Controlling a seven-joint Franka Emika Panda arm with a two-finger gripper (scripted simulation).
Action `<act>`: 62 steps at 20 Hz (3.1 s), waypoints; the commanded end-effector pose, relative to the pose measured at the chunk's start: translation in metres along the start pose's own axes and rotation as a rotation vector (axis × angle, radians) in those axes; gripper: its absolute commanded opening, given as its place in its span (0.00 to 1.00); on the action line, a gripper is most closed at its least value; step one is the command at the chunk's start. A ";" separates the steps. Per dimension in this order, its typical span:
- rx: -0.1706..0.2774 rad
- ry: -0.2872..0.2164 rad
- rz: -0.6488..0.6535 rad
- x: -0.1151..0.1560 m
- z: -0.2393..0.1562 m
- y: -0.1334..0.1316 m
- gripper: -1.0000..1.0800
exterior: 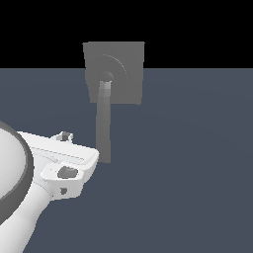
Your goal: Turn on the faucet by rotating a designated handle.
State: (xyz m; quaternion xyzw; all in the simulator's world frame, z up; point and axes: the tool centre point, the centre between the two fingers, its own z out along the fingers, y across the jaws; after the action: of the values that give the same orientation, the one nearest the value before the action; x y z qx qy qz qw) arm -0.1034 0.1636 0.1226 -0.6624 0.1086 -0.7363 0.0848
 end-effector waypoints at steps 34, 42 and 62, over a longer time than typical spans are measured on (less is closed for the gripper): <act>-0.068 -0.090 -0.240 -0.002 -0.016 0.120 0.00; -0.068 -0.090 -0.240 0.007 -0.017 0.148 0.00; -0.066 -0.124 -0.232 0.029 -0.024 0.188 0.00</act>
State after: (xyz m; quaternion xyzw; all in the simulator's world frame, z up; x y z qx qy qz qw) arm -0.1362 -0.0088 0.0795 -0.7280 0.0464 -0.6839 -0.0073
